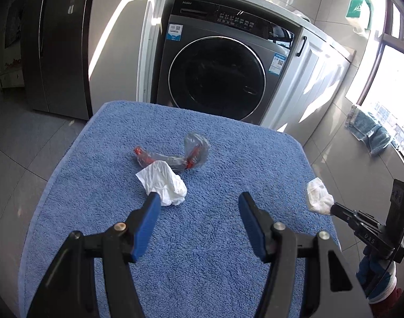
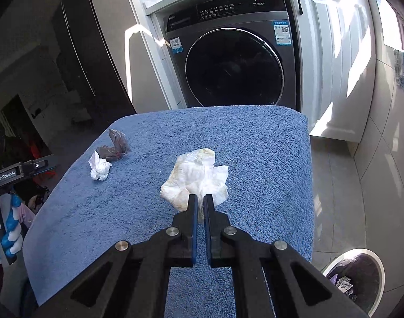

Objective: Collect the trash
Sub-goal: 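Grasp the white tissue with left gripper while right gripper grasps the clear-red bag, then carry the held tissue and bag over the steel bin, then open both grippers to drop the tissue and bag into the bin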

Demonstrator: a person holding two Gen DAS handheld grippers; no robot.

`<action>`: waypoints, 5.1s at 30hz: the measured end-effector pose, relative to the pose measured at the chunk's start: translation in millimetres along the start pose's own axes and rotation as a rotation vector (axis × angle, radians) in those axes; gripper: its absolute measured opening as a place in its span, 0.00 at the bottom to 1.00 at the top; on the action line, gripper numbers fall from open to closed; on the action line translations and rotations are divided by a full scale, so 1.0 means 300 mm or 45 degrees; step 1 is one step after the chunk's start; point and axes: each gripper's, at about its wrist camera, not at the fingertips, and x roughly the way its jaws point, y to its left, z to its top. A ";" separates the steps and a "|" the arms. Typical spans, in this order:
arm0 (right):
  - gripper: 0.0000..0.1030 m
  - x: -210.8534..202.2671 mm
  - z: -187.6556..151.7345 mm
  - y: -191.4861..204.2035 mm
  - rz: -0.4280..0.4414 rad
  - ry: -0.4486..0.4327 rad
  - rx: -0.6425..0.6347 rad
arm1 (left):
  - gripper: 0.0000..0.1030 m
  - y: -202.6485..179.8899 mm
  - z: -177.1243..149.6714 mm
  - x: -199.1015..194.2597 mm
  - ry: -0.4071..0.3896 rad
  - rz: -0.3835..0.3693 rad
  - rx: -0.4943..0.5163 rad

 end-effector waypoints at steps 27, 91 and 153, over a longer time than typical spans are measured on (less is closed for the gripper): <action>0.48 0.118 0.039 0.571 0.613 0.130 -0.340 | 0.58 0.131 0.139 0.055 -0.006 0.115 0.113; 0.03 -0.696 -0.281 -0.444 -0.505 -0.311 0.441 | 0.08 -0.969 -0.114 0.098 0.211 -0.612 0.546; 0.04 -0.451 -0.556 -0.908 -0.648 -0.121 0.773 | 0.11 -1.623 -0.519 0.523 0.342 -0.496 0.959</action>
